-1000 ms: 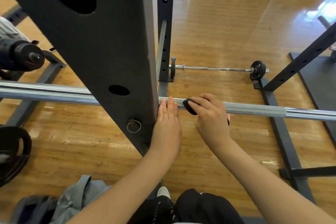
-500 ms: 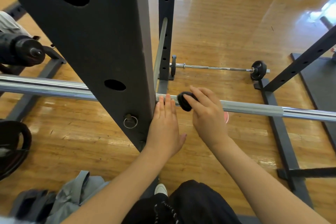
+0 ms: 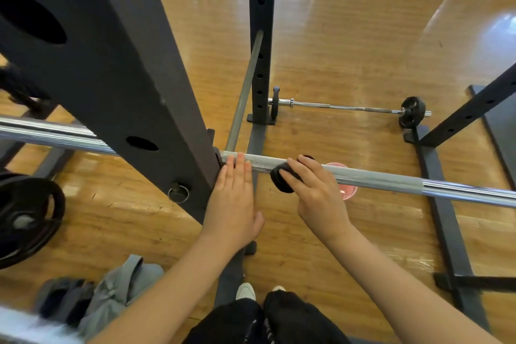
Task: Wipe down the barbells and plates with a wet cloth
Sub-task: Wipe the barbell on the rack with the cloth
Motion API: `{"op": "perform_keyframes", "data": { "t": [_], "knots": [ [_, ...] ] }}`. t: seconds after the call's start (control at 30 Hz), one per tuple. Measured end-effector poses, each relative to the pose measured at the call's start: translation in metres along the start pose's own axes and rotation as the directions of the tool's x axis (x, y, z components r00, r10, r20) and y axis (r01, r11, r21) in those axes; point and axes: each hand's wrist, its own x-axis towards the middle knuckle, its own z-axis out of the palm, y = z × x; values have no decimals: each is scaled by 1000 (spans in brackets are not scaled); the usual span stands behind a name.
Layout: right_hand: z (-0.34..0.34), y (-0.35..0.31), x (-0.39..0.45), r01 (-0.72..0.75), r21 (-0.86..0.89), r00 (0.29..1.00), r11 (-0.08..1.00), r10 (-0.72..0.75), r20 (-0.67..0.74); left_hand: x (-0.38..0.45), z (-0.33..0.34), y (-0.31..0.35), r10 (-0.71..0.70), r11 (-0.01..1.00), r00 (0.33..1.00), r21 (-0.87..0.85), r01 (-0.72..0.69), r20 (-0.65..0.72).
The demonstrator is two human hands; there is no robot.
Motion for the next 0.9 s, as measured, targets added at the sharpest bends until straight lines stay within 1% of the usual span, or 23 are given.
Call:
{"op": "perform_keyframes", "data": {
  "t": [0.1,0.13,0.23,0.3,0.37,0.47,0.57,0.7,0.9],
  "knots": [
    [-7,-9,10,-77,24,997,997,76,2,1,-5,0,-1,1000,1000,-14,2,15],
    [-6,-16,17,-80,44,997,996,80,8,1,-7,1,-1,1000,1000,-4,2,17],
    [2,-36,33,-9,43,1000,999,8,30,4,-12,8,-25,999,999,34,24,42],
    [2,-35,34,-9,3,999,1000,9,43,7,-16,12,-41,997,996,61,36,83],
    [-2,-28,22,-79,-22,996,997,79,43,8,-18,12,-42,996,993,87,32,110],
    [-15,-22,8,-198,-68,979,978,201,40,8,-16,7,-13,994,993,109,0,115],
    [-19,-26,18,-236,-23,971,971,237,31,5,-14,1,13,995,995,101,-23,100],
    [-5,-42,39,-242,-17,968,970,242,69,7,-15,1,22,997,995,75,-30,101],
    [6,-29,35,-177,70,984,982,177,2,6,-12,-1,35,995,996,90,-43,88]
  ]
}}
